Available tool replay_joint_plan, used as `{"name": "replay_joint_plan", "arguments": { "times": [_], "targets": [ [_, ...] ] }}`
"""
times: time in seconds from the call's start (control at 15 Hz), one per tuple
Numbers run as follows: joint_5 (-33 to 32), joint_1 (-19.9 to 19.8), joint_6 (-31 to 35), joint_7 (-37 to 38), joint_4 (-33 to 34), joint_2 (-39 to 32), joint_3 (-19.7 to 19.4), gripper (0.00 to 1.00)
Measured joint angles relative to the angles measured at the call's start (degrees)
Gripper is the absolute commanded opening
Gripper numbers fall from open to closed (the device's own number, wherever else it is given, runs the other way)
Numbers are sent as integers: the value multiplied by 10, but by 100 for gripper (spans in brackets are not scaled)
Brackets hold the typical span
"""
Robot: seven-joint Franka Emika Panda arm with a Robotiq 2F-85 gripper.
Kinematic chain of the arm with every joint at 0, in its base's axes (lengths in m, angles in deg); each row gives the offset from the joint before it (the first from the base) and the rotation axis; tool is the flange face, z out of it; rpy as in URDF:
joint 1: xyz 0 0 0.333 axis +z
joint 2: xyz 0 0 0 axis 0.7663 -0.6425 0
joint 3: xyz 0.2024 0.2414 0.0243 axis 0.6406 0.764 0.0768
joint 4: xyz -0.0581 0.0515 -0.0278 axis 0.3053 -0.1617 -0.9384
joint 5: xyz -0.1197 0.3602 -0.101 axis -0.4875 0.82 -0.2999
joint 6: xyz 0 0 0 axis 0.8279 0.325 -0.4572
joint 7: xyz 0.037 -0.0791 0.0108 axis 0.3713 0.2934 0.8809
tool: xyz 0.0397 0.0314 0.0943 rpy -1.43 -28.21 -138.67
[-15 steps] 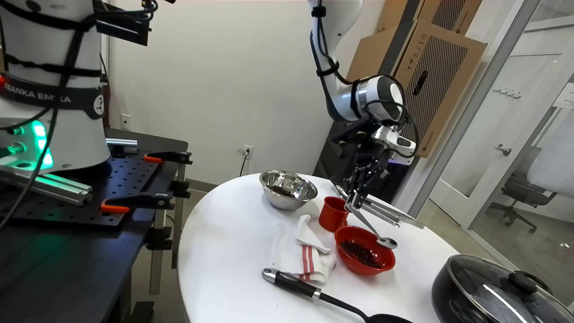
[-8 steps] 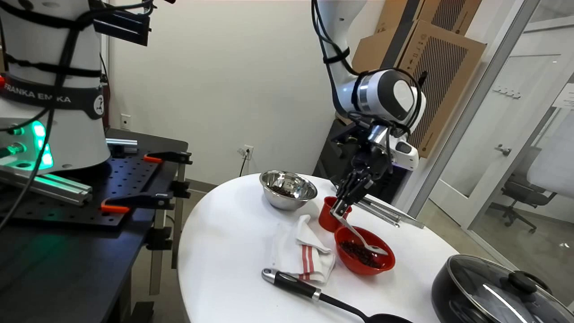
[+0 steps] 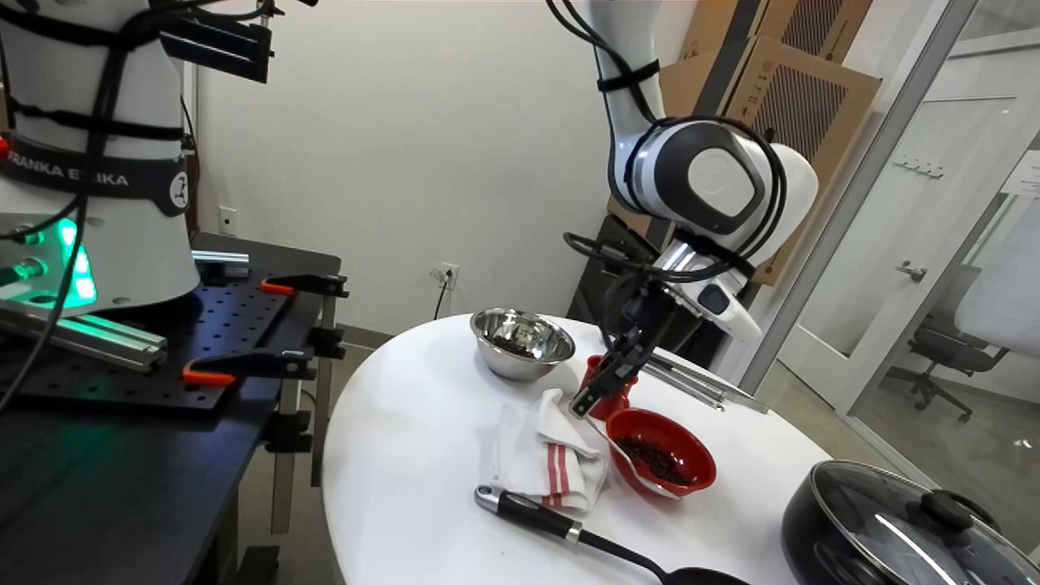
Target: Use the silver spoon to stir the contents in the red bowl
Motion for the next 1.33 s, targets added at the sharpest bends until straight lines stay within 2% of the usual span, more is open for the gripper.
{"name": "replay_joint_plan", "arguments": {
  "times": [0.33,0.6,1.0,1.33],
  "targets": [
    [118,-28,96,-29,-50,8,25,4],
    [175,-39,133,-51,-67,8,38,4],
    [211,-53,136,-71,-81,8,41,4],
    [216,-60,136,-81,-91,5,42,4]
  ]
}}
